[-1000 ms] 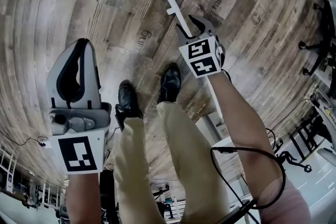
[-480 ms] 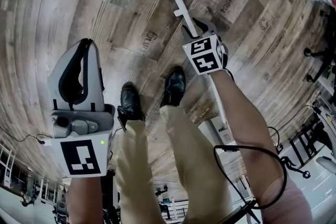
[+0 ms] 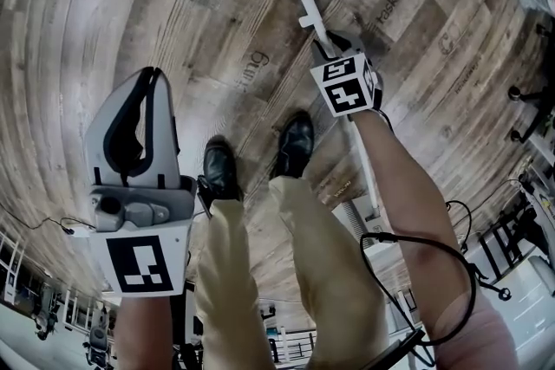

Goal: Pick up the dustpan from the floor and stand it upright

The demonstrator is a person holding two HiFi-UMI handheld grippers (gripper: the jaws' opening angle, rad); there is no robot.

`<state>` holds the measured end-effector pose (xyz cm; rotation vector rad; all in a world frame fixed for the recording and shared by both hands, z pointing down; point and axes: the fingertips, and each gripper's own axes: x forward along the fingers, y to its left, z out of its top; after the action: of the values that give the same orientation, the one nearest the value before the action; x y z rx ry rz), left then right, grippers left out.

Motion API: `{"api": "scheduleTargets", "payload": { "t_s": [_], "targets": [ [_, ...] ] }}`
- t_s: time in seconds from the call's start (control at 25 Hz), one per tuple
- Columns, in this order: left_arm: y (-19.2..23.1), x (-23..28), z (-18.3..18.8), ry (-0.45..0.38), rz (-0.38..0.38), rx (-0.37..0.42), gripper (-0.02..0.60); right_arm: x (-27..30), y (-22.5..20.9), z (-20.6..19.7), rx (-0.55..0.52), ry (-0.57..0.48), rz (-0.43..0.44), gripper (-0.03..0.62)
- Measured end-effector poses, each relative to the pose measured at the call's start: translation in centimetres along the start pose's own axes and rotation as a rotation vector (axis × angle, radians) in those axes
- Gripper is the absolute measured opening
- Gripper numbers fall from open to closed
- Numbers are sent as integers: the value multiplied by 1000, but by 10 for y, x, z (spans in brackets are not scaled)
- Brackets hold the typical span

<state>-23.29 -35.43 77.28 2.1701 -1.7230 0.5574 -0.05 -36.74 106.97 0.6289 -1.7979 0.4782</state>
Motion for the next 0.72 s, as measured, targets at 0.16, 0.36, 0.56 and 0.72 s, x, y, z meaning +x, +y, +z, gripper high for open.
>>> {"api": "scheduleTargets", "payload": {
  "t_s": [0.16,0.36,0.56,0.72],
  "targets": [
    [0,-3,-6,10,-3,-2,20,8,-4,-3,5,11,-6,121],
    [3,-6,-10,12,-2,5,20,16,-5,-5,12,27,-10,116],
    [2,-9,-10,11,-7,7,20,17,-5,-3,48,26,-3,101],
    [2,-13,1,-1,-10,11,20,2,-8,1,82,10,-14,97]
  ]
}}
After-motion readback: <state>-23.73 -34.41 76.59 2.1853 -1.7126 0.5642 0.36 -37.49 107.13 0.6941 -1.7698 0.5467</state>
